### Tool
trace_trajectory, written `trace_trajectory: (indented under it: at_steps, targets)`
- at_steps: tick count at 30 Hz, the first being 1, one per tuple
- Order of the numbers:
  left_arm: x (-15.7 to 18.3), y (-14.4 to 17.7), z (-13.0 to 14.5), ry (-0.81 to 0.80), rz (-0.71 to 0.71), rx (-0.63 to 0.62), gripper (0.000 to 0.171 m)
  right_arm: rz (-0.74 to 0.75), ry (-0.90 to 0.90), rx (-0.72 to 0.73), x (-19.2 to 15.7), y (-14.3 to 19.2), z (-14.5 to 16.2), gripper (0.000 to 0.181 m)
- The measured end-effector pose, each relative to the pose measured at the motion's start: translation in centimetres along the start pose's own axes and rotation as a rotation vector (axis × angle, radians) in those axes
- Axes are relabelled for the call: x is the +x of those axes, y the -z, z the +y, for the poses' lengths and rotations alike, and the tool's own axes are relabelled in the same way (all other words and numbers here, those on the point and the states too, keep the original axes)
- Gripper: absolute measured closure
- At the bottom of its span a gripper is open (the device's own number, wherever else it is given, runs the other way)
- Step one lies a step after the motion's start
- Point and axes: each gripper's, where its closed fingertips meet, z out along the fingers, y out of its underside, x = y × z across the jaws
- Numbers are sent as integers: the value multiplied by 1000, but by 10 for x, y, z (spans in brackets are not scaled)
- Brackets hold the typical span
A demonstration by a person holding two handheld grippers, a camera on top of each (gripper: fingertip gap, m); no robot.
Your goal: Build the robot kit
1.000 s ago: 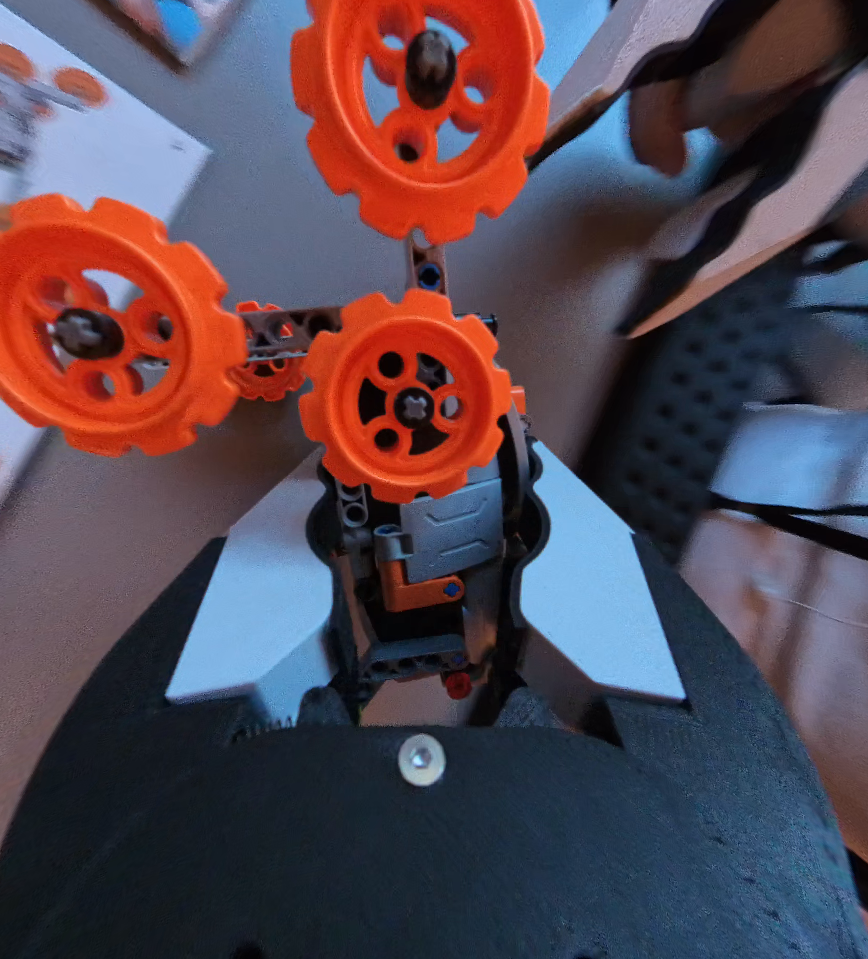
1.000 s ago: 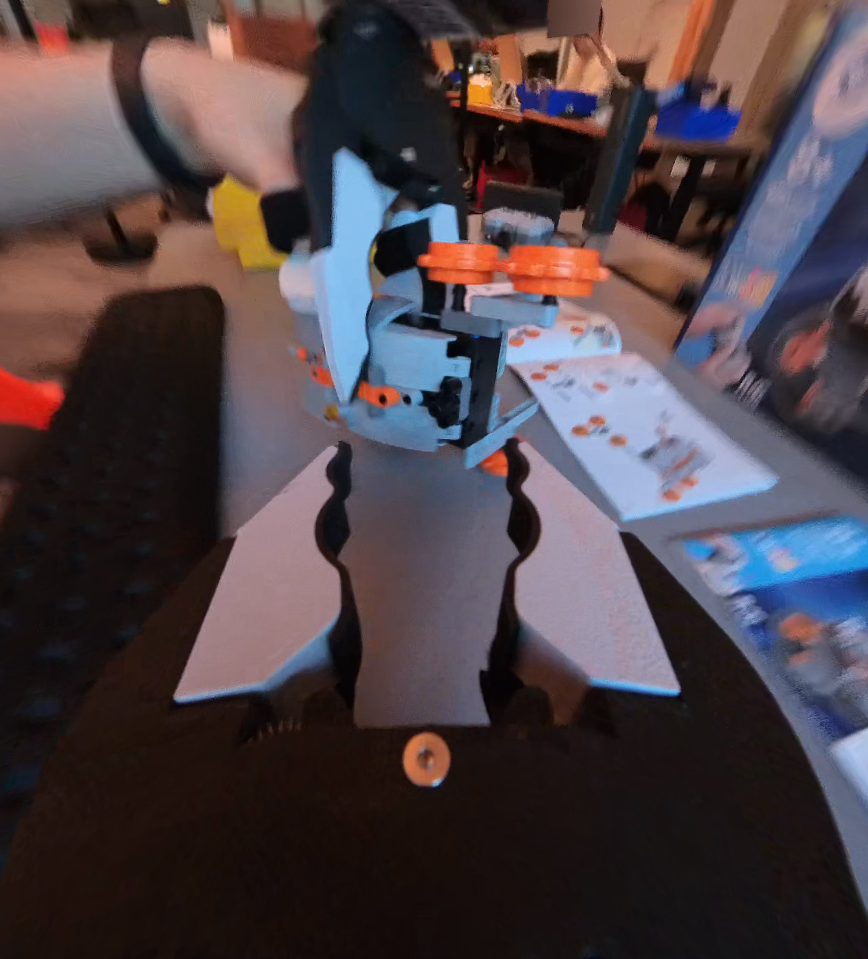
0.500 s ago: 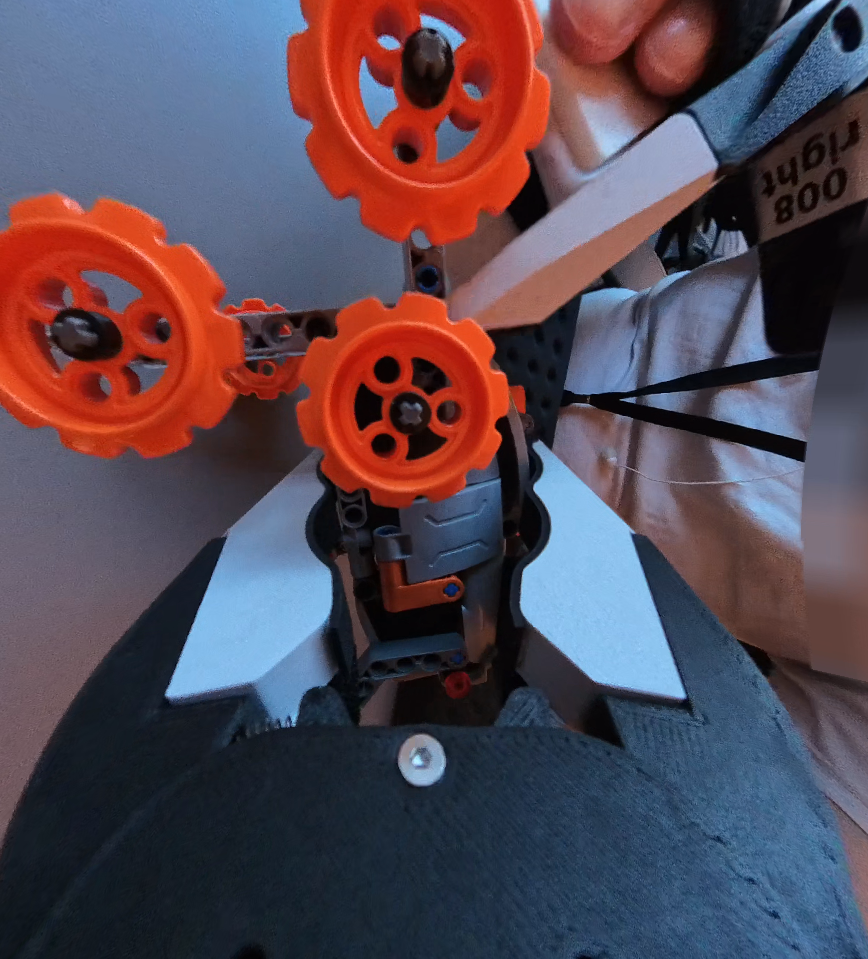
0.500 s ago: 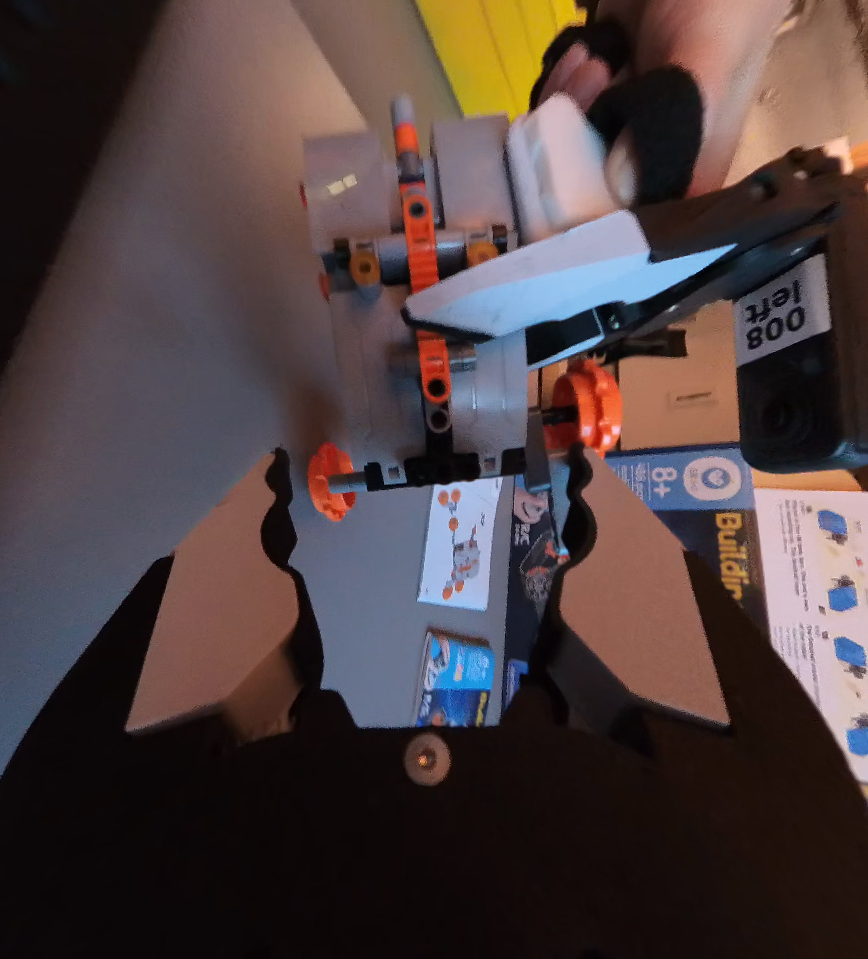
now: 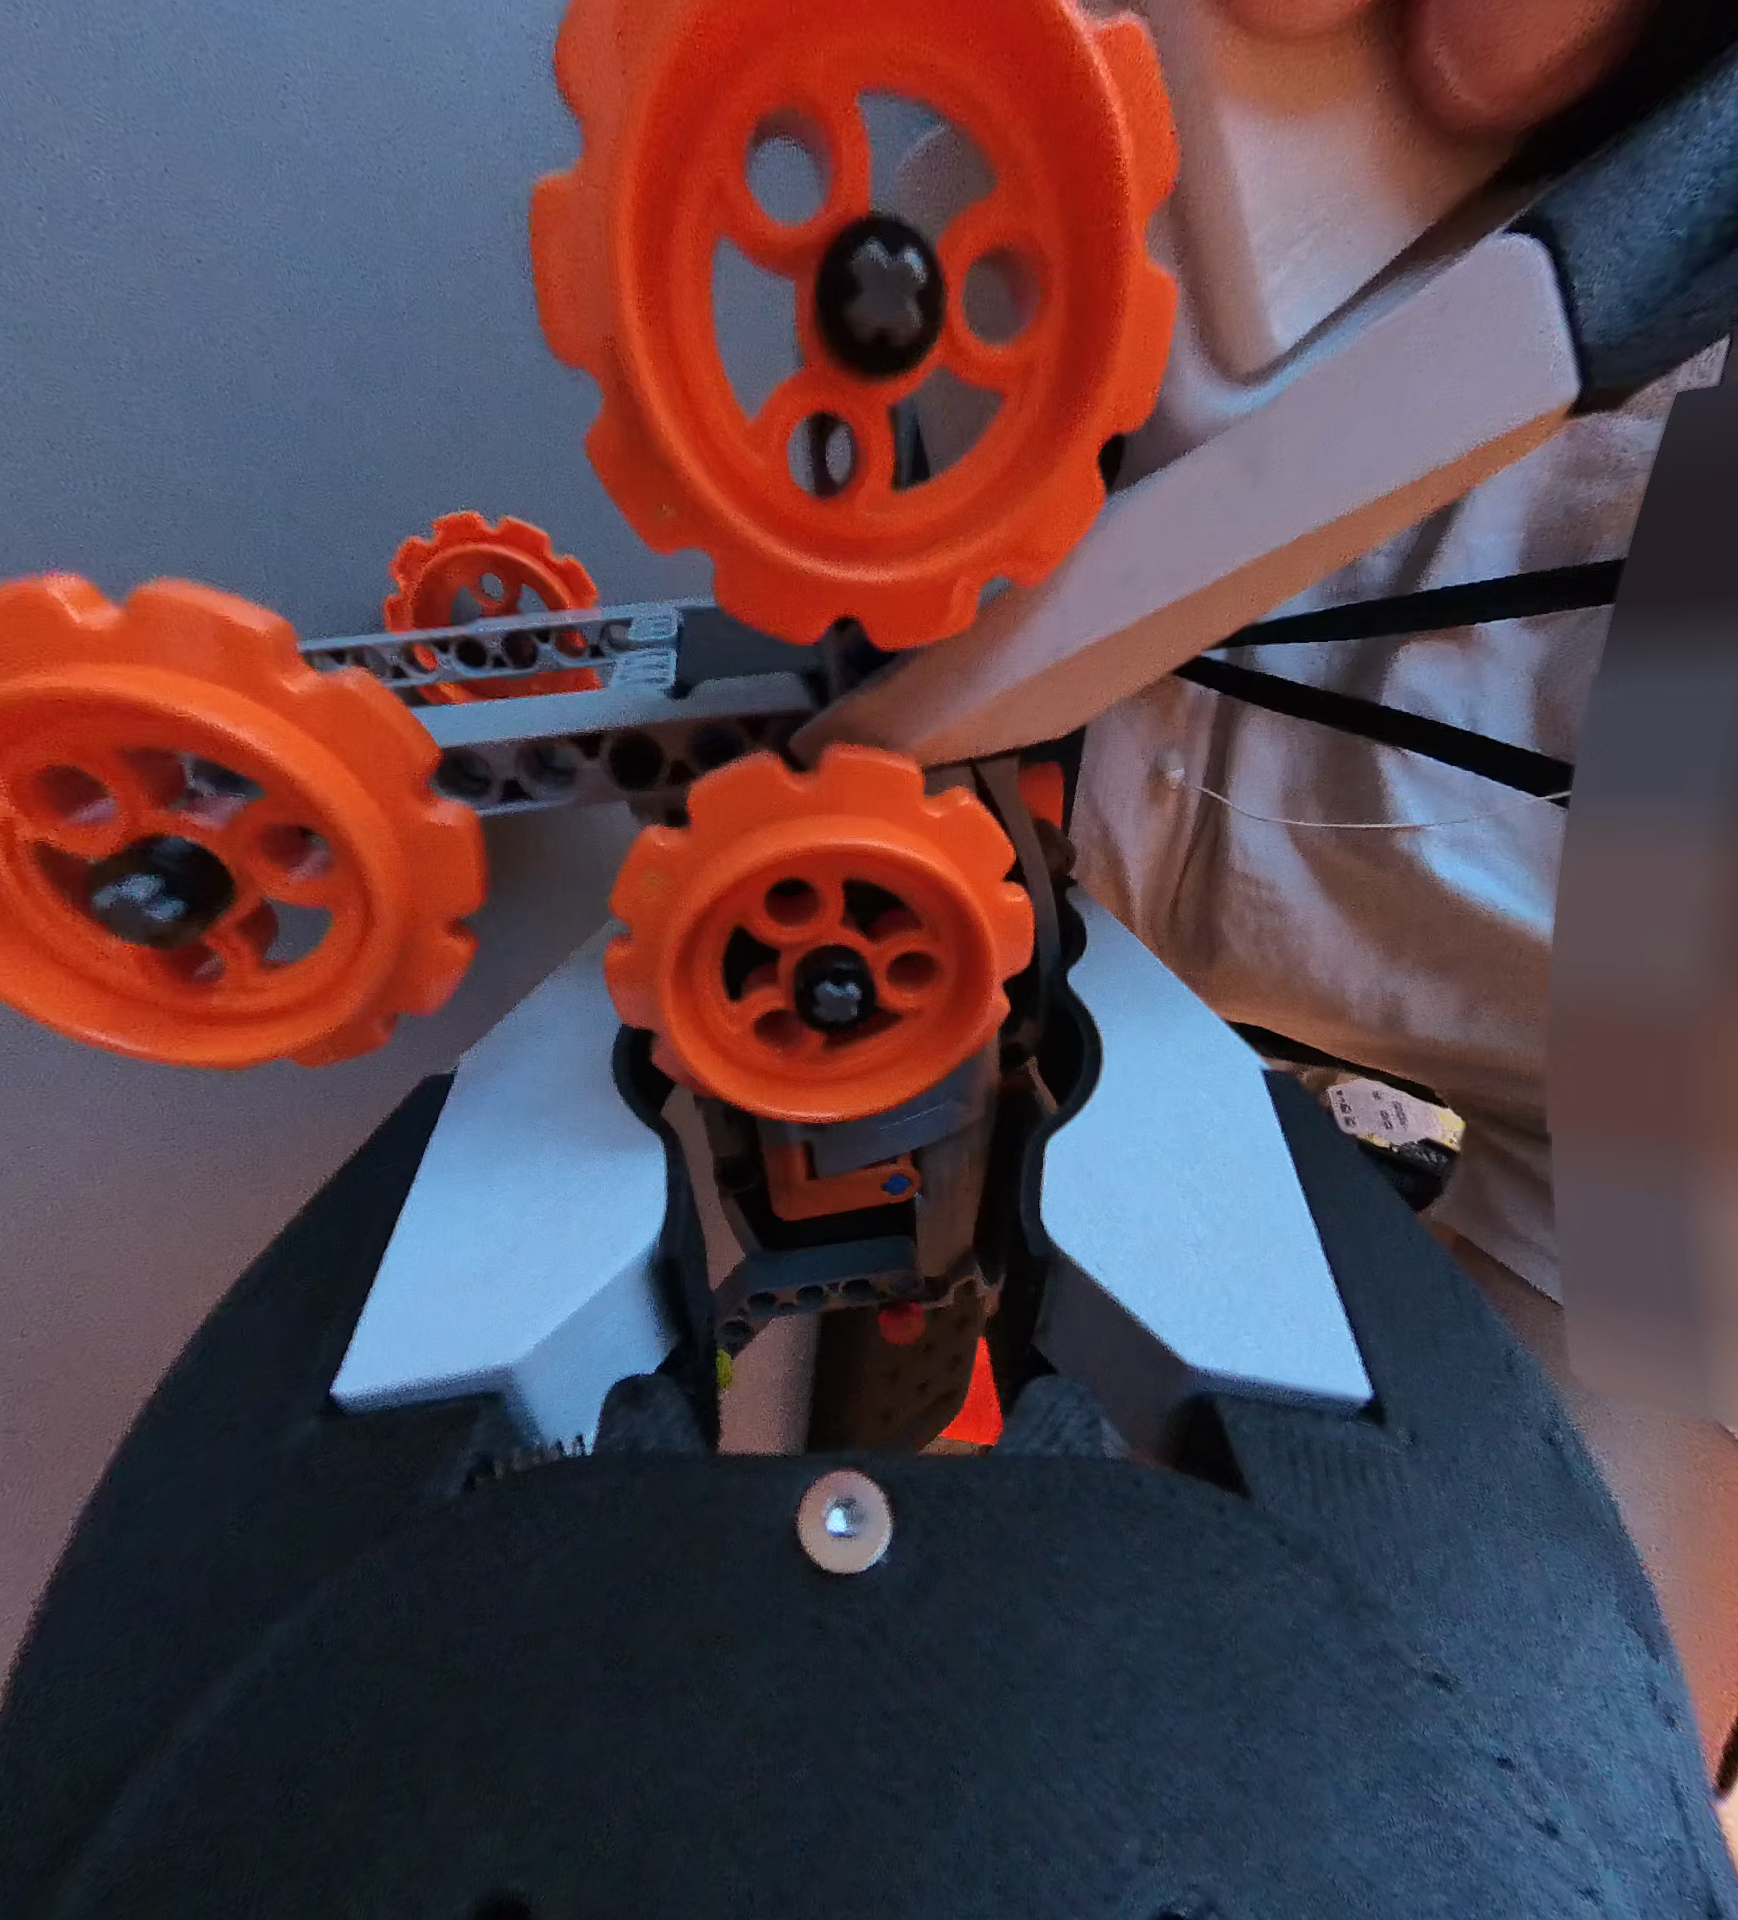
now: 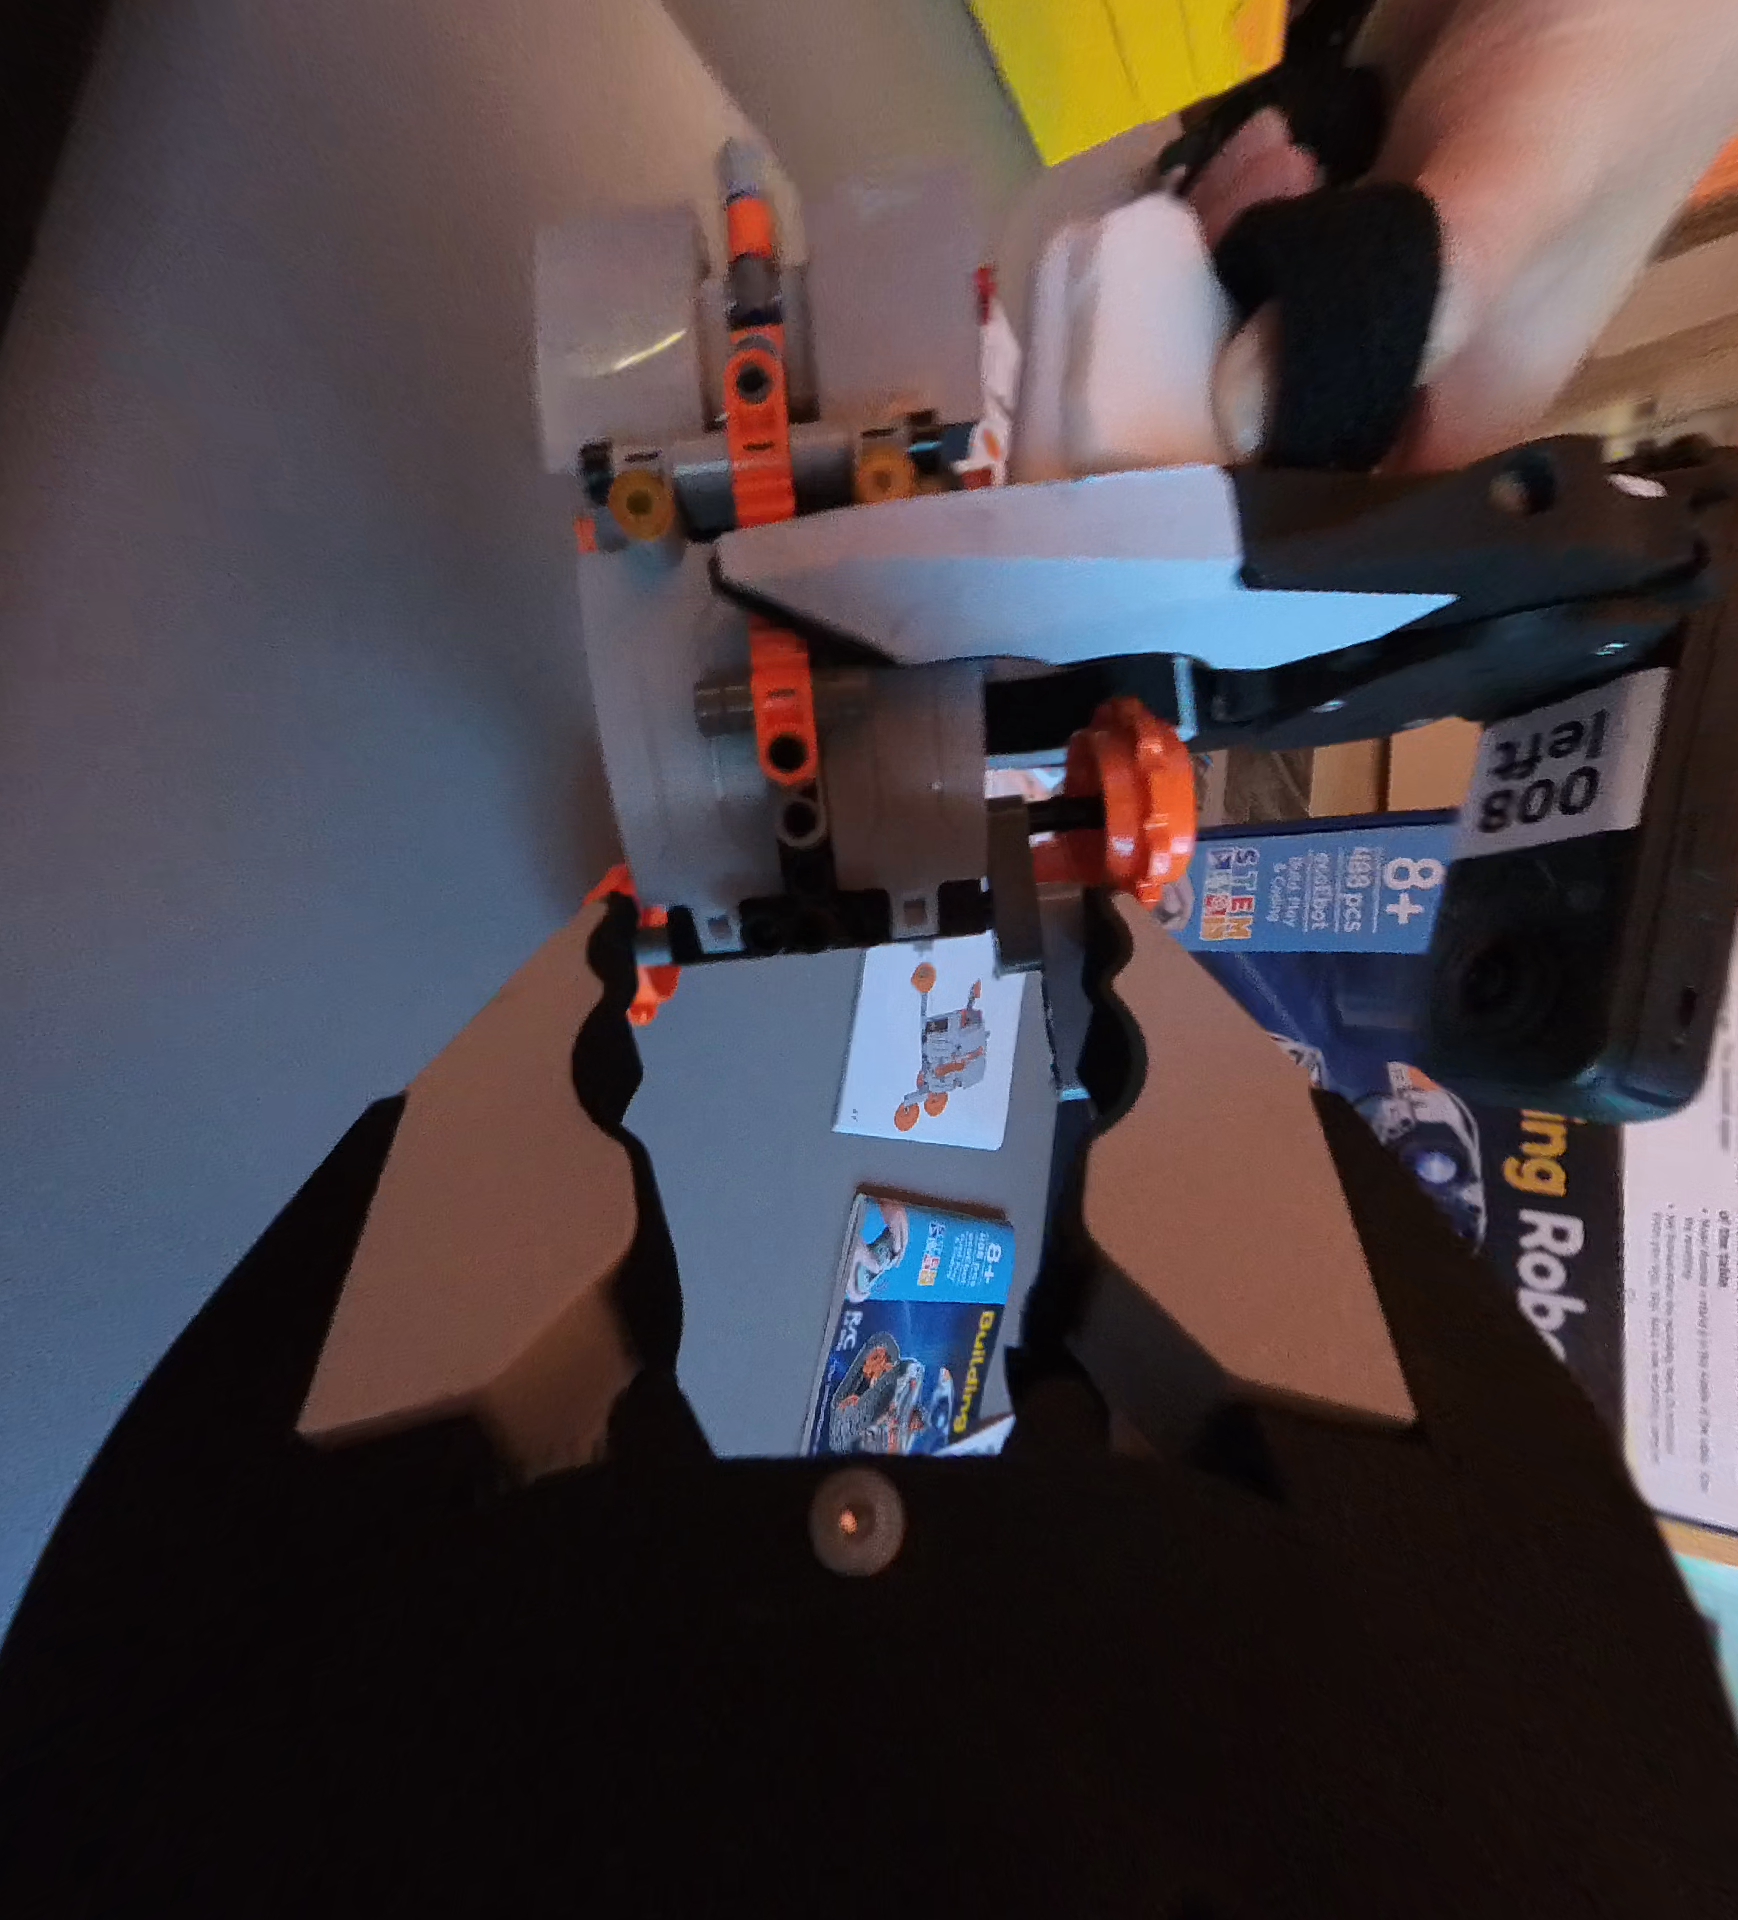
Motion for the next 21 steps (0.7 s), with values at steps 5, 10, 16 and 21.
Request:
trace_trajectory:
  at_steps: [5,10,16,21]
  targets:
    - [-6,0,0,-81,13,-54,104,-15,34,11,-1,0,5,94]
    - [-6,6,1,-89,34,-120,104,-33,35,19,1,3,7,94]
    - [-7,12,2,-76,88,-157,104,-20,47,-9,-2,-4,14,78]
    - [-8,17,0,-51,158,-145,104,-35,-46,13,-1,-8,15,71]
